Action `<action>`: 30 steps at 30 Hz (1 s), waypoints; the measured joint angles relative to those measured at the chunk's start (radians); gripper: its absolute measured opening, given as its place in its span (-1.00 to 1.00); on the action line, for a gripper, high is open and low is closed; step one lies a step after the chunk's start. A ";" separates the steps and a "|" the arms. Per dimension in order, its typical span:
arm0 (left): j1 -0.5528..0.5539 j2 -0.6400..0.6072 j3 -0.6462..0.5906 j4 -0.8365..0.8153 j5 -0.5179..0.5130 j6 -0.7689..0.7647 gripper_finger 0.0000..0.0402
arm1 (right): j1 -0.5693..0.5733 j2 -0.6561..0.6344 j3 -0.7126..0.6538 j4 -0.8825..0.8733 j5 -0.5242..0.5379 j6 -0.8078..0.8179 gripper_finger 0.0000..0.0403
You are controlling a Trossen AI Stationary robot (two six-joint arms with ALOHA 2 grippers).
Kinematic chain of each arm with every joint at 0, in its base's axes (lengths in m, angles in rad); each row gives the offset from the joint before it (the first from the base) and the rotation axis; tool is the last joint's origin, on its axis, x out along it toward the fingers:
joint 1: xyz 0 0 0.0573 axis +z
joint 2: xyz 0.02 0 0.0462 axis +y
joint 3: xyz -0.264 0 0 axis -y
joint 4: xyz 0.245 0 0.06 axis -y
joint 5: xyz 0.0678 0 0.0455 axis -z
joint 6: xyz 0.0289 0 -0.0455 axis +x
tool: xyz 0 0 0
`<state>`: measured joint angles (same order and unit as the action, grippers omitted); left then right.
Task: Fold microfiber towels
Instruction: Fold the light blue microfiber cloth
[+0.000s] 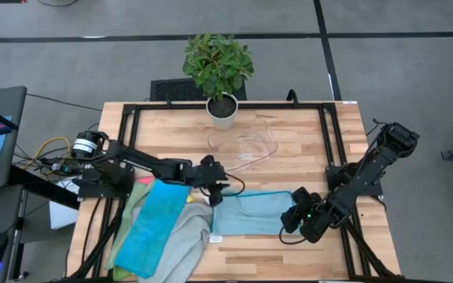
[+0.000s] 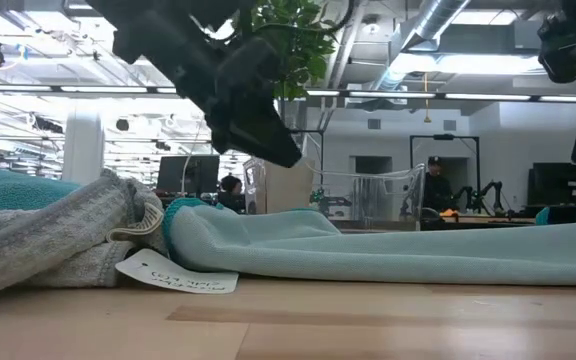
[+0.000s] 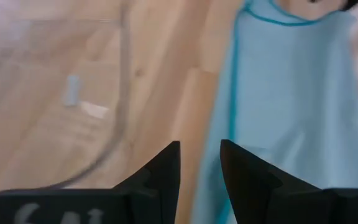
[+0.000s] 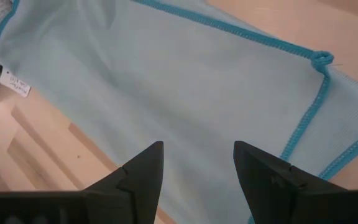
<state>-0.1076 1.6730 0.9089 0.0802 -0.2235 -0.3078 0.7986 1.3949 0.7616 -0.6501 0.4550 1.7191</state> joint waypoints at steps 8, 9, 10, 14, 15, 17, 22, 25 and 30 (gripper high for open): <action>0.074 -0.004 0.000 -0.098 -0.137 -0.011 -0.48 | -0.002 0.000 0.000 -0.001 0.000 0.008 0.09; 0.082 -0.004 0.000 -0.102 -0.132 -0.017 -0.48 | -0.002 0.000 0.000 -0.001 0.000 0.008 0.09; 0.088 -0.004 0.000 -0.113 -0.129 -0.027 -0.48 | -0.002 0.000 0.000 -0.001 0.000 0.008 0.09; 0.093 -0.027 0.000 -0.255 -0.094 -0.072 -0.48 | -0.002 0.000 0.000 -0.001 0.000 0.008 0.09; 0.092 -0.040 0.000 -0.293 -0.084 -0.089 -0.48 | -0.002 0.000 0.000 -0.001 0.000 0.006 0.09; 0.087 -0.077 0.000 -0.374 -0.064 -0.138 -0.48 | -0.002 0.000 0.000 -0.001 0.000 0.000 0.09; 0.075 -0.156 -0.029 -0.289 0.151 -0.175 -0.44 | -0.002 0.000 0.000 -0.010 0.009 -0.023 0.10; 0.065 -0.148 -0.079 -0.222 0.226 -0.199 -0.32 | -0.002 0.000 0.000 -0.010 0.018 -0.026 0.10; 0.057 -0.114 -0.173 -0.092 0.293 -0.375 0.05 | -0.002 0.000 0.000 -0.010 0.018 -0.026 0.10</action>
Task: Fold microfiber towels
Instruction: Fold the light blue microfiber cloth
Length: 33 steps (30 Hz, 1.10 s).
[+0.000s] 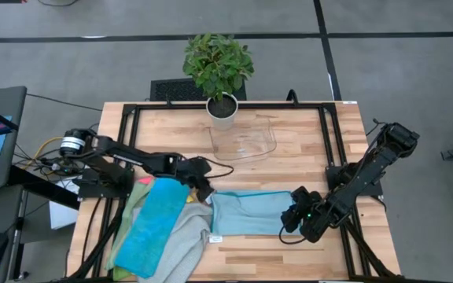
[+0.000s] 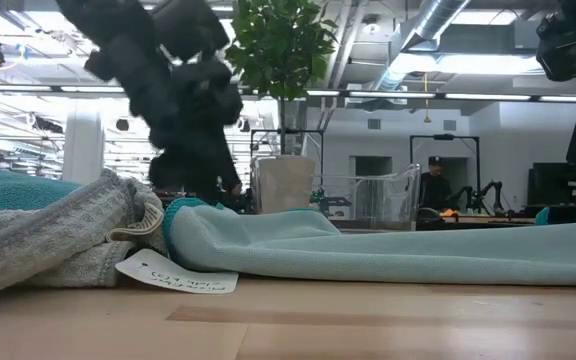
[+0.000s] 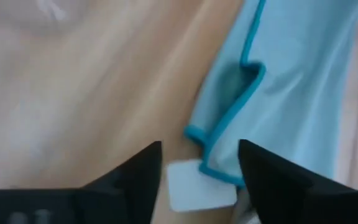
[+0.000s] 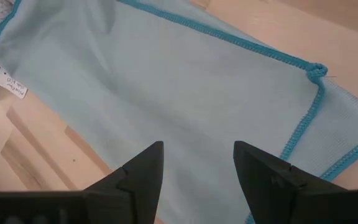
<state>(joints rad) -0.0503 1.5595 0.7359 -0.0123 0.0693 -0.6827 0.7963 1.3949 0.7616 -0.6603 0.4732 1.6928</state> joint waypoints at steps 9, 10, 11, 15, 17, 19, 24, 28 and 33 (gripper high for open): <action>-0.065 -0.002 -0.039 0.015 -0.007 -0.235 0.48 | 0.000 0.000 0.000 -0.008 0.000 0.000 0.10; -0.077 -0.002 -0.039 0.014 -0.028 -0.261 0.49 | 0.000 0.000 0.000 -0.009 0.000 0.000 0.10; -0.087 -0.002 -0.040 0.016 -0.044 -0.285 0.49 | 0.000 0.000 0.000 -0.009 0.000 0.000 0.10; -0.110 -0.002 -0.040 0.023 -0.068 -0.359 0.49 | 0.000 0.000 0.000 -0.009 0.000 0.000 0.10; -0.117 -0.002 -0.040 0.030 -0.076 -0.379 0.48 | 0.000 0.000 0.000 -0.010 0.000 0.000 0.10; -0.119 -0.002 -0.040 0.040 -0.076 -0.398 0.46 | 0.000 0.000 0.000 -0.009 0.000 0.000 0.10; -0.129 0.048 -0.040 0.103 -0.072 -0.437 0.35 | 0.000 0.000 0.000 -0.012 0.000 0.000 0.10; -0.133 0.096 -0.036 0.148 -0.026 -0.447 0.31 | 0.000 0.000 0.000 -0.012 0.000 0.000 0.10; -0.135 0.108 -0.036 0.188 0.002 -0.467 0.30 | 0.000 0.000 0.000 -0.013 0.001 0.000 0.09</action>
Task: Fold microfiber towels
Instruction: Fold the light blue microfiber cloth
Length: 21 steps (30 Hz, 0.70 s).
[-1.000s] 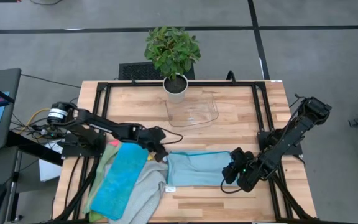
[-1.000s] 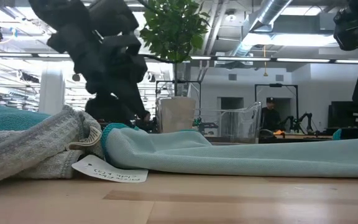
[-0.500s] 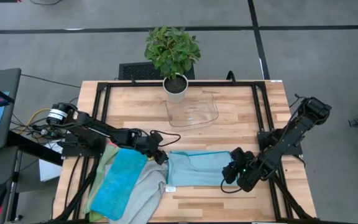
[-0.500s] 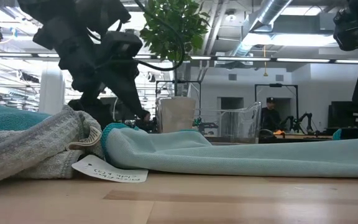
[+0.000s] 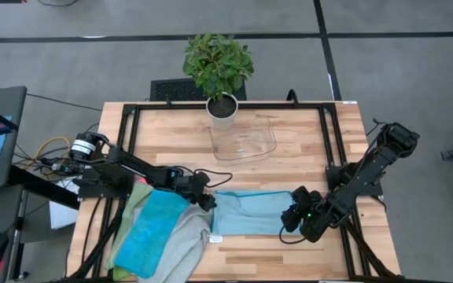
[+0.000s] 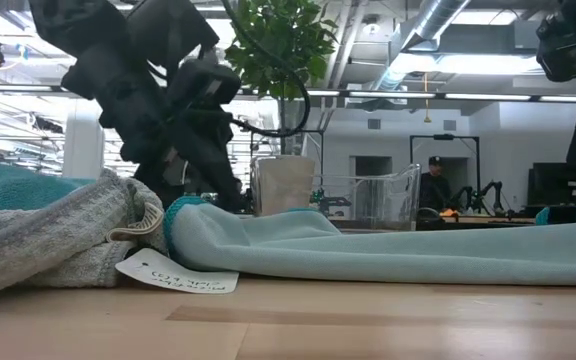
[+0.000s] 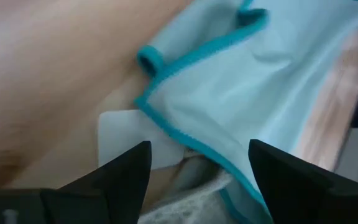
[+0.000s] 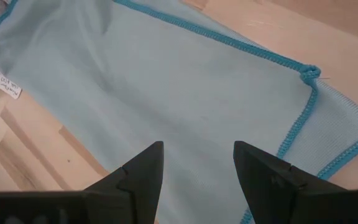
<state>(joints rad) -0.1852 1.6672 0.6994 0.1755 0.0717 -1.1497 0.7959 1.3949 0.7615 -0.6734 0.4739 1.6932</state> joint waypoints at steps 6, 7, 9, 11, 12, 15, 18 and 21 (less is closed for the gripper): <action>0.000 0.000 0.000 0.019 -0.020 -0.012 0.02 | 0.000 0.000 0.000 -0.001 0.001 0.000 0.09; 0.000 0.000 0.000 0.018 -0.028 -0.015 -0.05 | 0.000 0.000 0.000 -0.001 0.001 0.000 0.09; 0.000 0.000 0.000 0.018 -0.047 -0.017 -0.22 | 0.000 0.000 0.000 -0.001 0.001 0.000 0.09; -0.001 0.000 0.000 0.018 -0.066 -0.023 -0.39 | 0.000 0.000 0.000 -0.005 0.001 0.000 0.09; -0.001 0.000 0.000 0.018 -0.074 -0.025 -0.47 | 0.000 0.000 0.000 -0.011 0.001 0.009 0.09; 0.000 0.000 0.000 0.018 -0.096 -0.026 -0.73 | 0.000 0.000 0.000 -0.082 0.000 0.104 0.09; 0.000 0.000 0.000 0.024 -0.096 -0.022 -0.94 | 0.000 -0.012 0.000 -0.181 -0.004 0.206 0.09; 0.000 0.000 0.000 0.046 -0.095 -0.028 -0.97 | -0.015 -0.043 0.000 -0.226 -0.005 0.211 0.09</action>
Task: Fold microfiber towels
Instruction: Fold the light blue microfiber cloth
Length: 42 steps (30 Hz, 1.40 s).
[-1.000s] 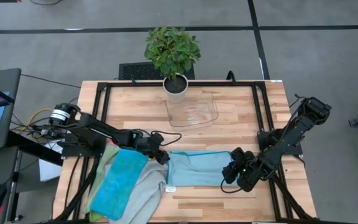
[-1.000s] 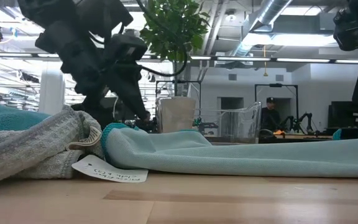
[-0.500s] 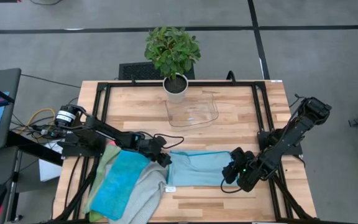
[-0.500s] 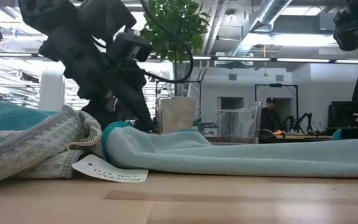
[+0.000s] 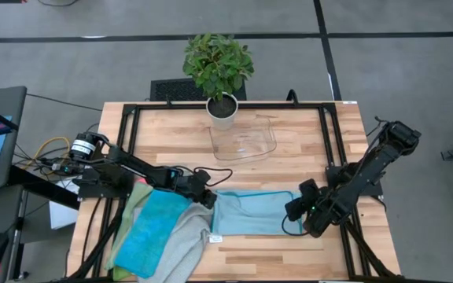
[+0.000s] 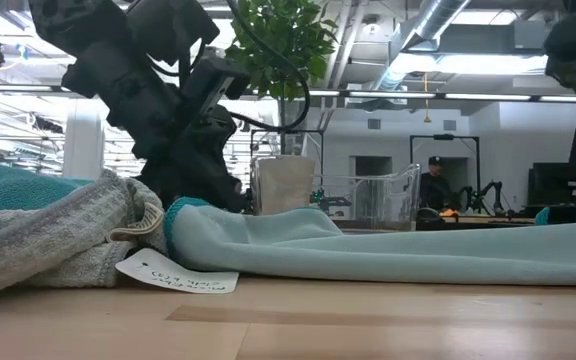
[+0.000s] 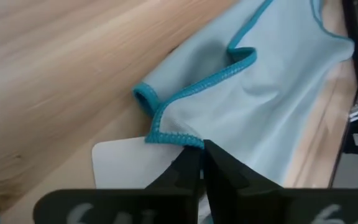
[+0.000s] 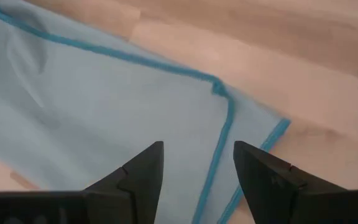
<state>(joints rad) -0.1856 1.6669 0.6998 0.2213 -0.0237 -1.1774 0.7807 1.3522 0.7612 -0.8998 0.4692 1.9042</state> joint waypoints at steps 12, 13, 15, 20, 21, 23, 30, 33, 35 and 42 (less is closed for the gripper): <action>0.000 0.000 0.000 0.059 0.019 -0.013 -1.00 | -0.229 -0.022 0.000 0.009 -0.119 -0.634 0.09; 0.000 0.000 0.000 0.060 0.020 -0.013 -1.00 | -0.244 -0.022 0.000 0.020 -0.130 -0.679 0.09; 0.000 0.000 0.000 0.060 0.020 -0.013 -1.00 | -0.266 -0.022 0.000 0.042 -0.155 -0.748 0.09; 0.000 0.000 0.000 0.061 0.020 -0.013 -1.00 | -0.295 -0.022 0.000 0.042 -0.162 -0.842 0.09; 0.000 0.000 0.000 0.061 0.020 -0.013 -1.00 | -0.300 -0.022 0.000 0.043 -0.170 -0.856 0.09; 0.000 0.000 0.000 0.061 0.020 -0.013 -1.00 | -0.306 -0.022 -0.001 0.045 -0.177 -0.878 0.09; 0.000 0.000 0.000 0.062 0.020 -0.014 -1.00 | -0.294 -0.022 -0.085 0.171 -0.236 -0.883 0.09; 0.000 0.000 0.000 0.062 0.020 -0.014 -1.00 | -0.303 -0.022 -0.097 0.174 -0.235 -0.871 0.09; 0.000 0.000 0.000 0.062 0.020 -0.014 -1.00 | -0.309 -0.022 -0.100 0.173 -0.235 -0.872 0.09; 0.000 0.000 0.000 0.062 0.019 -0.015 -1.00 | -0.314 -0.022 -0.149 0.228 -0.234 -0.875 0.06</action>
<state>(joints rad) -0.1856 1.6669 0.7002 0.2829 -0.0048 -1.1924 0.4664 1.3300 0.6122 -0.6715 0.2356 1.0291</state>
